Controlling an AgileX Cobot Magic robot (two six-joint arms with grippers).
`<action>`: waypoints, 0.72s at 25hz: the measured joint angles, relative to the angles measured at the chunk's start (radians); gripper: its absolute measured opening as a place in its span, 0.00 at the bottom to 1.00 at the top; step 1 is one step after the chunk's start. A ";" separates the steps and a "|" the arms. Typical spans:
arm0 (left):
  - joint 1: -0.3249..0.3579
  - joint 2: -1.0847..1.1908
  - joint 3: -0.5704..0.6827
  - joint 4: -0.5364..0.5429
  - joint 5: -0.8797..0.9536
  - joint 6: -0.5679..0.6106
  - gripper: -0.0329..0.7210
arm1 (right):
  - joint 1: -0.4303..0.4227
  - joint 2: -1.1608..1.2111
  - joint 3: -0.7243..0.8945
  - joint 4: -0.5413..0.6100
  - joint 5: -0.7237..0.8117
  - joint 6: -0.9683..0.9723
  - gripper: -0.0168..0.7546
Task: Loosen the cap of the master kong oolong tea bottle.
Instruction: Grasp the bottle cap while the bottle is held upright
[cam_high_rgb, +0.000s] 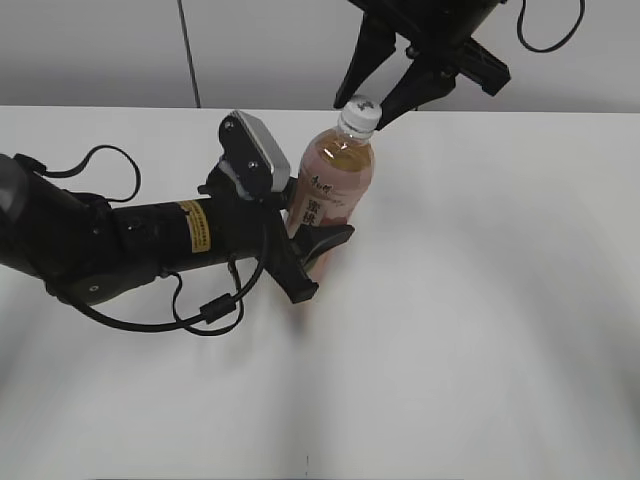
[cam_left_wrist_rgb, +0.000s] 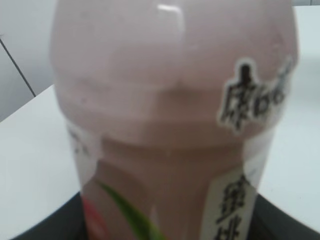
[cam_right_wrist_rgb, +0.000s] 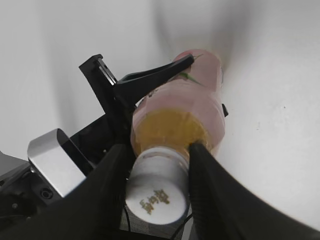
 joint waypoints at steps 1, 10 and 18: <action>0.000 0.000 0.000 0.000 0.000 0.001 0.55 | 0.000 0.000 0.000 0.000 0.000 -0.003 0.40; 0.000 0.000 0.000 0.001 0.002 0.002 0.55 | 0.000 0.000 0.000 0.011 0.000 -0.313 0.40; 0.000 0.000 0.000 0.001 0.002 0.002 0.55 | 0.000 0.000 0.000 0.032 0.000 -0.870 0.39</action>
